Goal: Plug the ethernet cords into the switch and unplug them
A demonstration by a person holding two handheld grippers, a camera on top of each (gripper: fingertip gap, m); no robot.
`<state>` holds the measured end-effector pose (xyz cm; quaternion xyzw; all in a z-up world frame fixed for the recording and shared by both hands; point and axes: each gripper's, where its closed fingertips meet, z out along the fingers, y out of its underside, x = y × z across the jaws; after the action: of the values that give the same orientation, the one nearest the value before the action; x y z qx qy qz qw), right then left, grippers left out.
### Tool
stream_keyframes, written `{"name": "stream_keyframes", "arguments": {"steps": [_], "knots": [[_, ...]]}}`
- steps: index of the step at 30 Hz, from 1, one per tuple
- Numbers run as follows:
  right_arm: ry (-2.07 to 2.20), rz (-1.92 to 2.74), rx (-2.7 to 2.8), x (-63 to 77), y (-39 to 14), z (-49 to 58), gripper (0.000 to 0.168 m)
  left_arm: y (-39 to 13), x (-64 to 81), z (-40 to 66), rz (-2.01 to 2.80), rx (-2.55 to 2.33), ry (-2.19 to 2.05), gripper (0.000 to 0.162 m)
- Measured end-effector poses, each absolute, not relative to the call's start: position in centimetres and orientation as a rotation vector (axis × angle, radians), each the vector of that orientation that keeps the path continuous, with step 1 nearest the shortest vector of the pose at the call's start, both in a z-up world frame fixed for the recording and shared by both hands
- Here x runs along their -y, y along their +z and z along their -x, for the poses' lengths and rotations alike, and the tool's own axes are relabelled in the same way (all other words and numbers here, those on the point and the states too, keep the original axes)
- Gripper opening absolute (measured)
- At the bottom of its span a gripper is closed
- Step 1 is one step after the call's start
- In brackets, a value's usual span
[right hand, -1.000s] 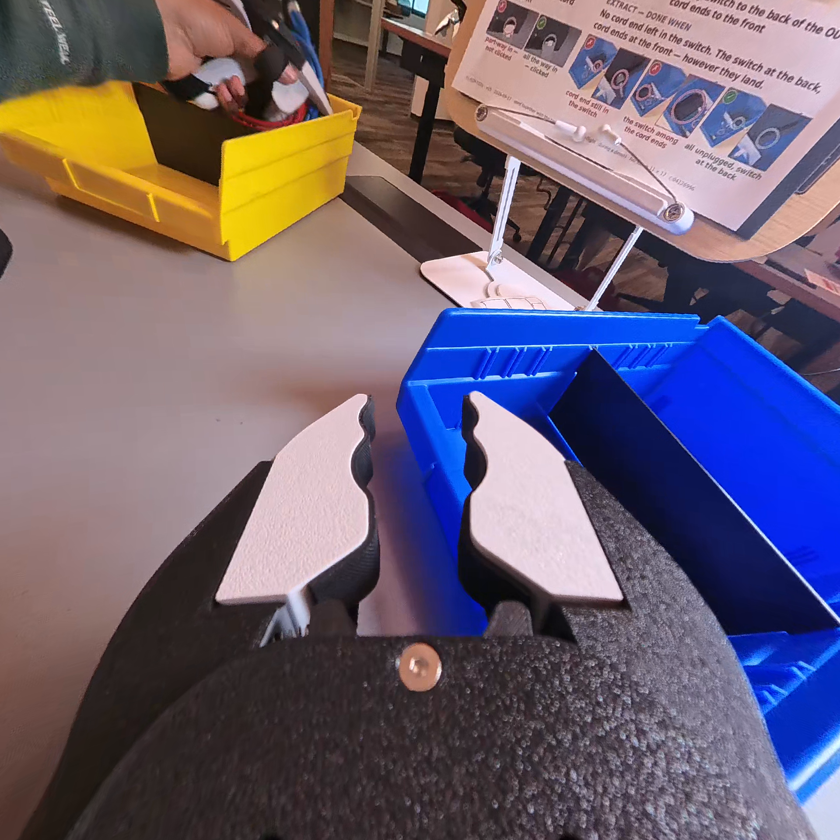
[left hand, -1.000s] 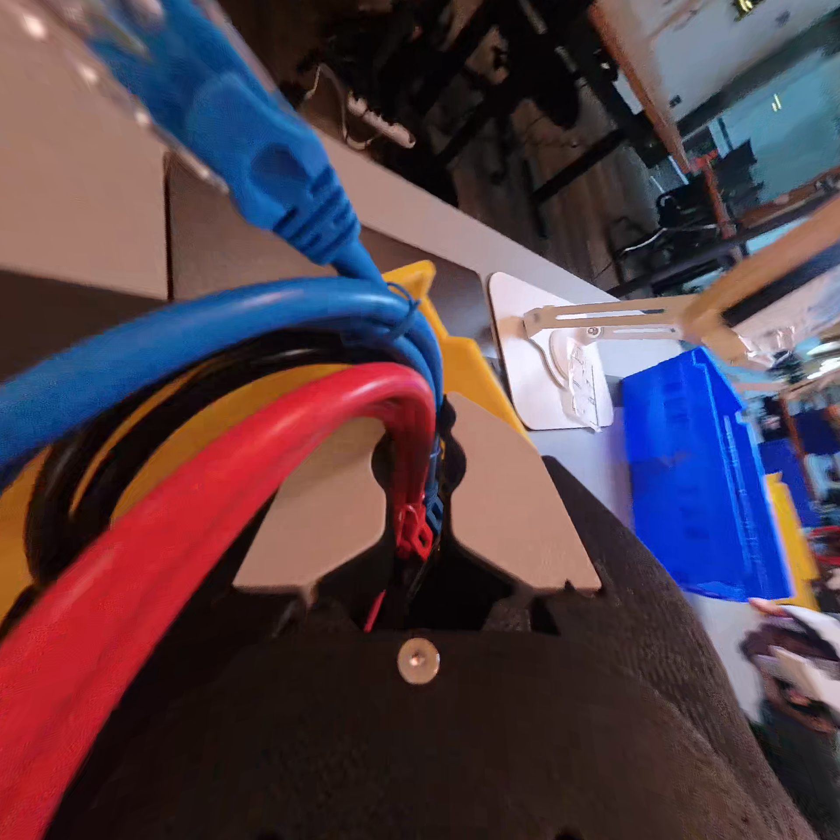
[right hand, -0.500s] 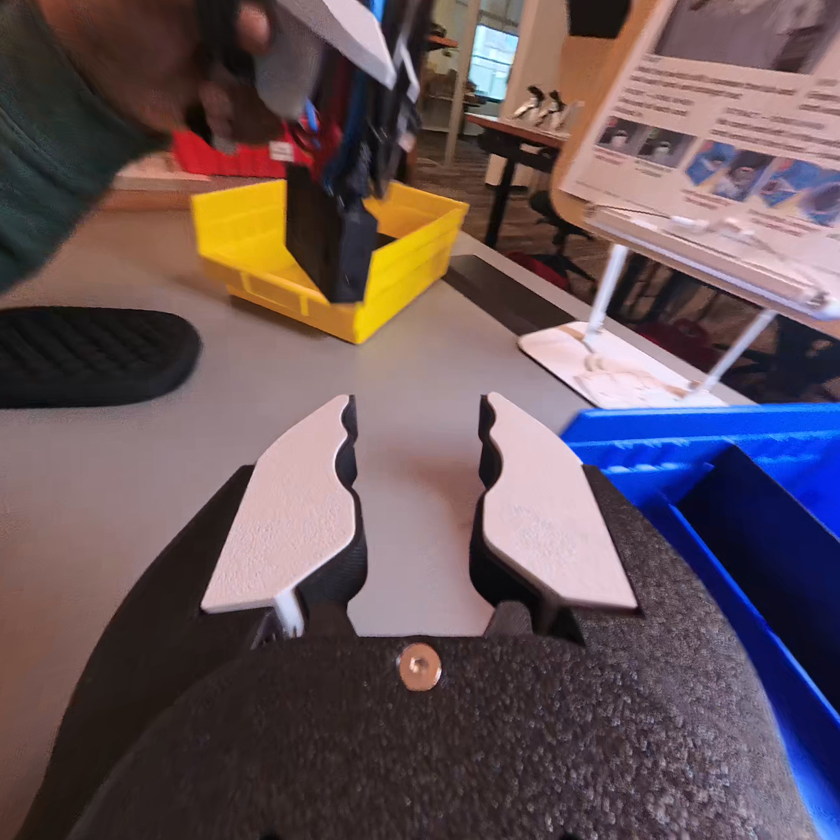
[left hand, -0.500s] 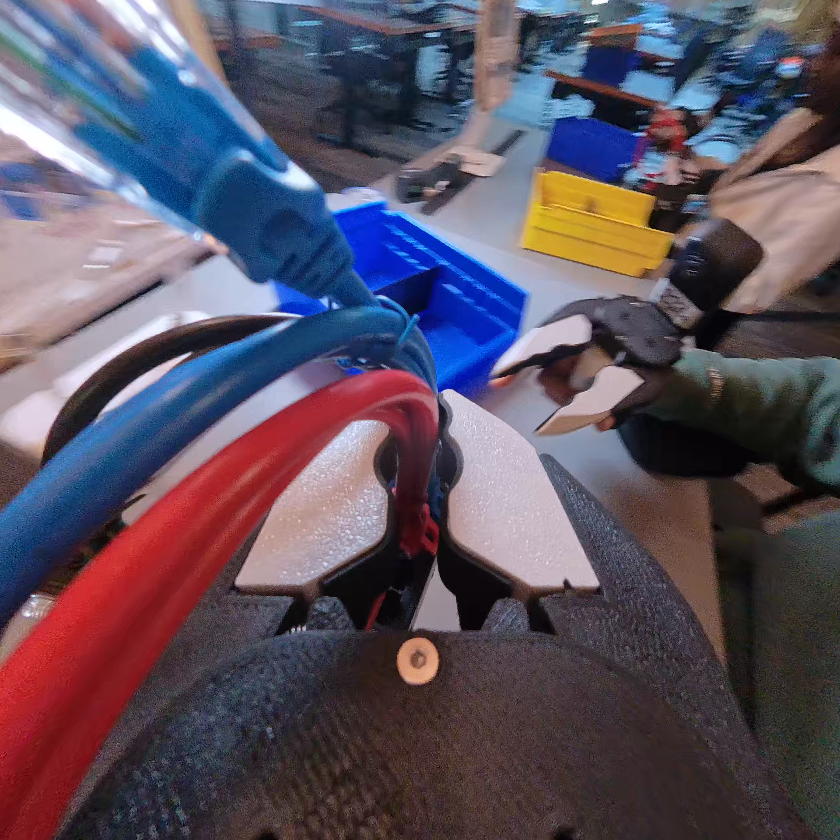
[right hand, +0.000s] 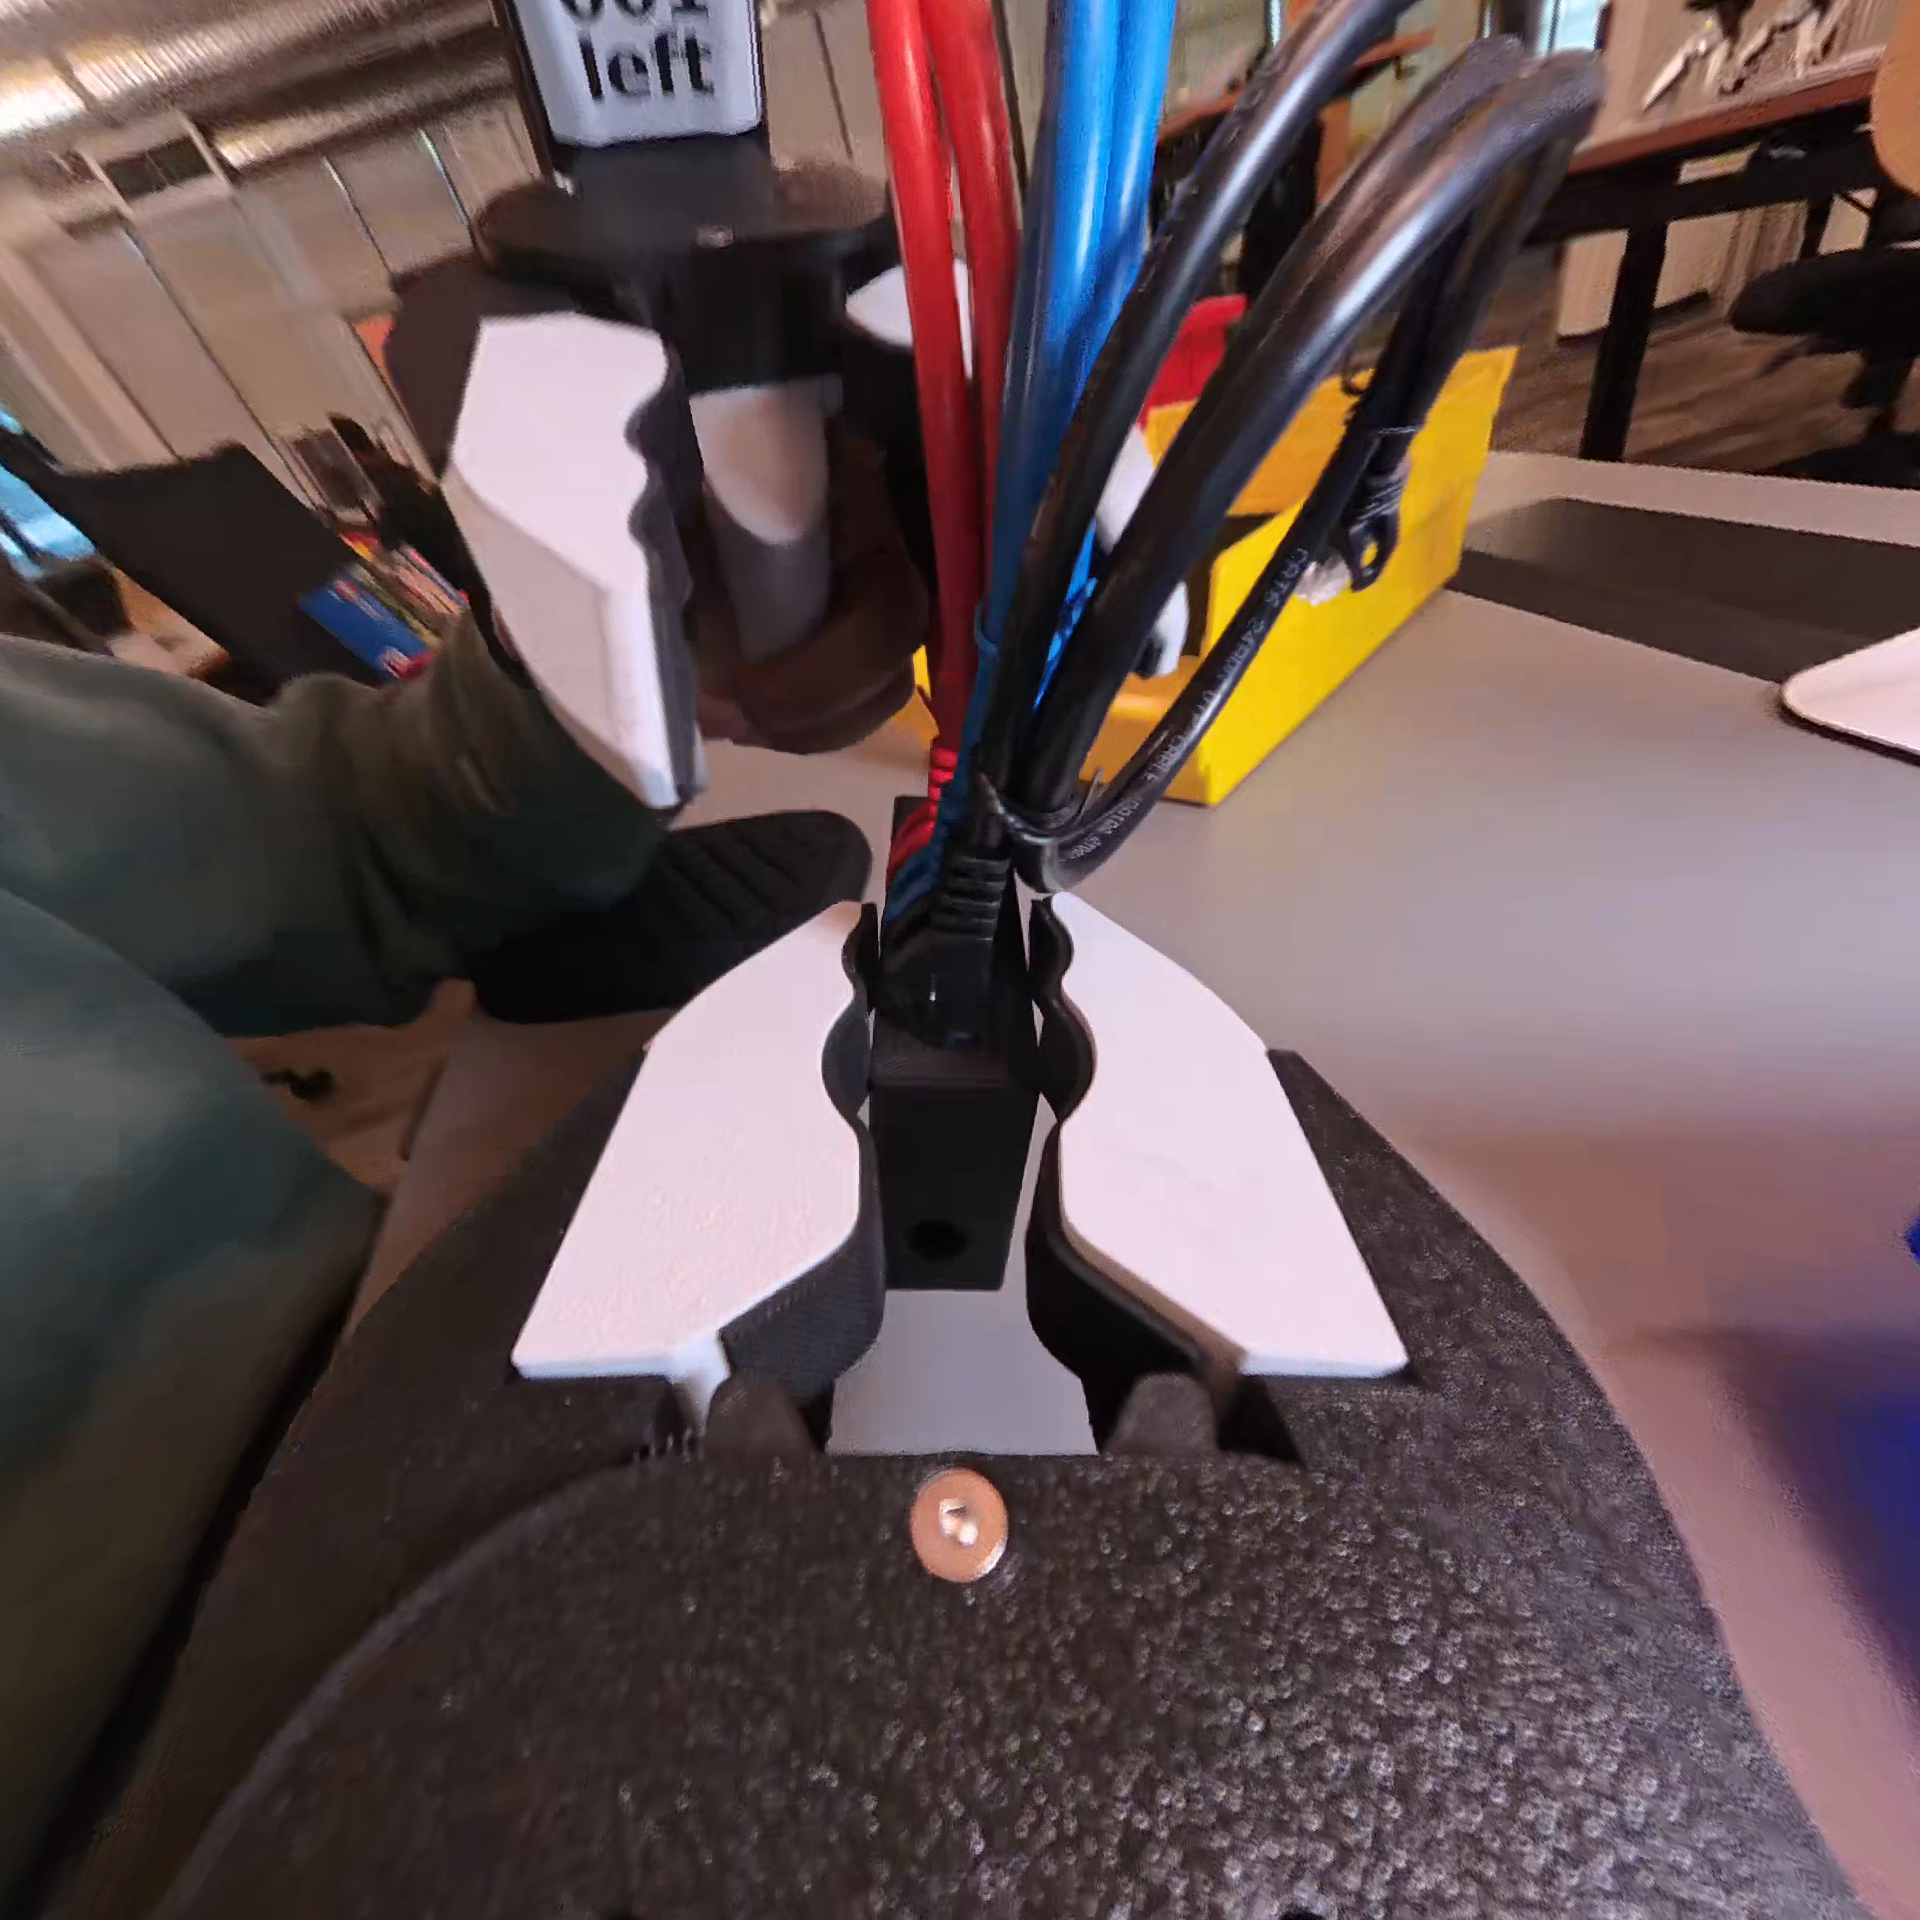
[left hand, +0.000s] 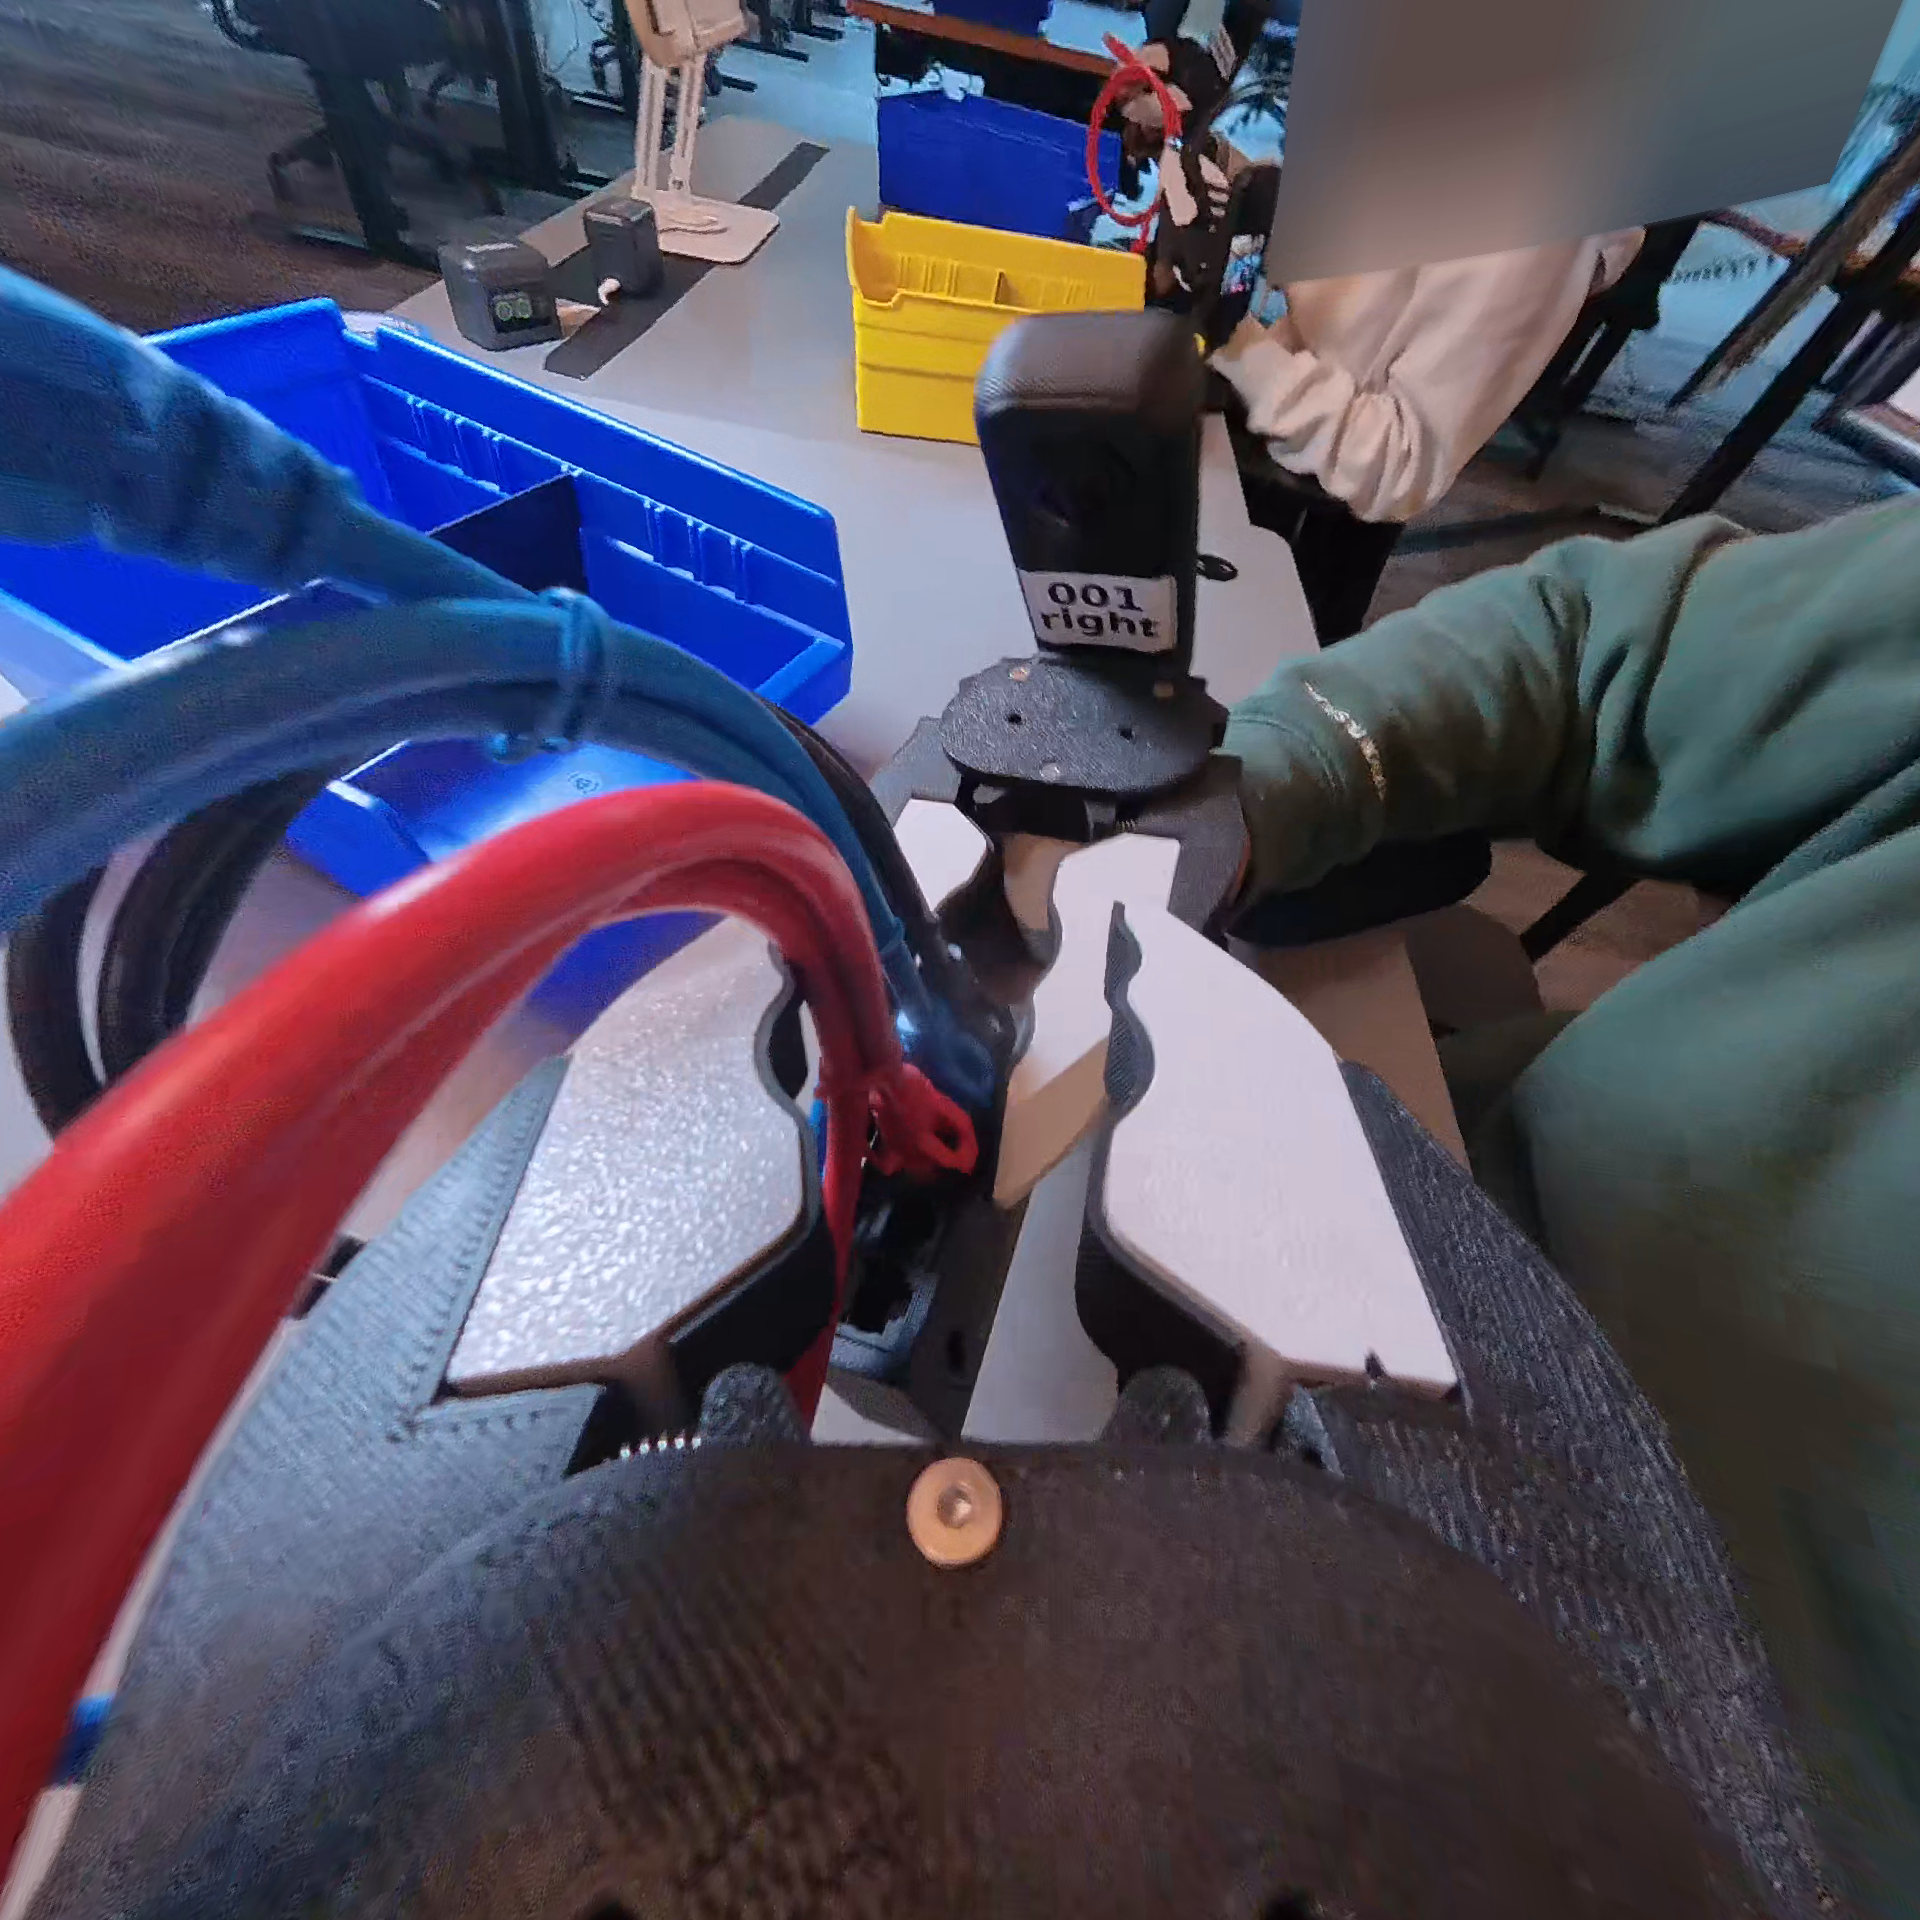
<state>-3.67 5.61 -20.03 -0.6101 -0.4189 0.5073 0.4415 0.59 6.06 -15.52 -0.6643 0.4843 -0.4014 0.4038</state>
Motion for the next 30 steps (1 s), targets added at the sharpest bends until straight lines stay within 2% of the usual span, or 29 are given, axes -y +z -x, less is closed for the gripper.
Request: {"name": "stream_keyframes", "arguments": {"steps": [4, 10, 14, 16, 21, 24, 25, 28, 30], "knots": [[1.301, 1.427, 1.021, -5.0, -18.3, 3.2, 0.028, -14.2, -4.3, -0.5, 1.685, -1.245, -1.109, 0.065], [1.106, 1.35, 1.185, -4.1, -17.6, 2.5, 0.028, -13.5, -2.2, -0.4, 1.783, -1.262, -1.2, 0.074], [1.105, 1.339, 1.134, -4.1, -16.7, 2.6, 0.028, -12.7, -2.6, -0.4, 1.782, -1.2, -1.207, 0.07], [1.062, 1.35, 1.038, -5.5, -16.4, 2.3, 0.028, -12.5, -4.8, -1.0, 1.707, -1.067, -1.102, 0.058], [1.065, 1.435, 0.881, -7.7, -17.7, 1.8, 0.028, -14.0, -6.5, -2.7, 1.543, -1.05, -0.733, 0.077], [1.025, 1.445, 0.875, -8.3, -17.7, 1.7, 0.028, -14.8, -7.8, -2.1, 1.507, -1.063, -0.407, 0.075], [0.992, 1.444, 0.861, -8.6, -17.6, 1.5, 0.028, -14.7, -8.1, -1.6, 1.512, -1.054, -0.329, 0.068], [0.866, 1.45, 0.819, -9.8, -17.1, 0.2, 0.028, -14.6, -7.5, -1.4, 1.555, -1.054, -0.414, 0.062], [0.95, 1.421, 0.762, -10.1, -15.8, -0.9, 0.028, -14.9, -6.8, -1.3, 1.56, -1.096, -0.499, 0.051]]}}
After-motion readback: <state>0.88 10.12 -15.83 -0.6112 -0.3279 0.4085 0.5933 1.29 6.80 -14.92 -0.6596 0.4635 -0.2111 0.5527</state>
